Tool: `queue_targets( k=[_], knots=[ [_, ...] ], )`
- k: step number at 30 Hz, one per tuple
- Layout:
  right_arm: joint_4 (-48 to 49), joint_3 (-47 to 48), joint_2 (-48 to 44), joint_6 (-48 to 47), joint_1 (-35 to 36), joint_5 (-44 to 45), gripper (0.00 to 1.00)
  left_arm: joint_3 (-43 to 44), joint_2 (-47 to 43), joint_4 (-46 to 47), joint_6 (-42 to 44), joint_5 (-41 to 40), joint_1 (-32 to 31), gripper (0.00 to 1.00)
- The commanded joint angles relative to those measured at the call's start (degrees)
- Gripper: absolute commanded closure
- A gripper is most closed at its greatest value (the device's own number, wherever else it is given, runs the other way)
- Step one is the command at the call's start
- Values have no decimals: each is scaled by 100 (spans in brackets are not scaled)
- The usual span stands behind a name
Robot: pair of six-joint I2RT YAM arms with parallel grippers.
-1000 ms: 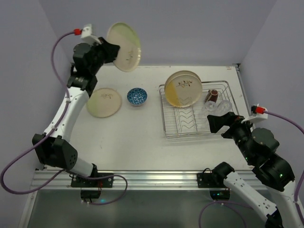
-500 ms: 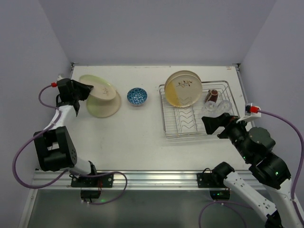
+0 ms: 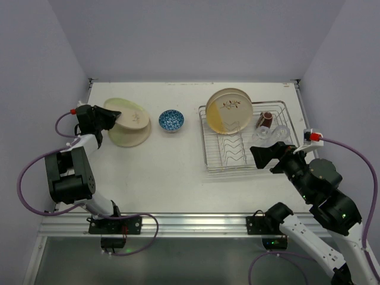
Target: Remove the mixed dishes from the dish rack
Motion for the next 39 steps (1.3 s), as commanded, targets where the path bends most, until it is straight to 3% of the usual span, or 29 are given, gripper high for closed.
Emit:
queue_targets(
  k=[1,7,9,16,21,24,36,39],
  knots=[
    [214,-20,-26,-43,-12,-66,1,-4,-162,1069,-192,167,64,100],
    [214,-81,-52,-35,-12,-93,1,-320,-250,1208,-69,26,90,97],
    [214,-90,-61,-35,-12,-101,1,-451,-206,1333,-122,44,99,84],
    [197,-73,-113,-35,-12,-110,1,-601,-100,1351,-114,35,134,62],
    [206,-99,-96,-17,-12,-93,1,-540,-258,789,62,-281,134,25],
    [250,-117,-70,-8,-12,-136,1,-417,-320,377,238,-457,125,16],
    [302,-125,-61,-52,-12,-180,1,312,-144,-1223,792,-1107,29,0],
    [302,-143,-52,-52,-21,-242,1,488,-48,-1461,941,-1195,-32,0]
  ],
)
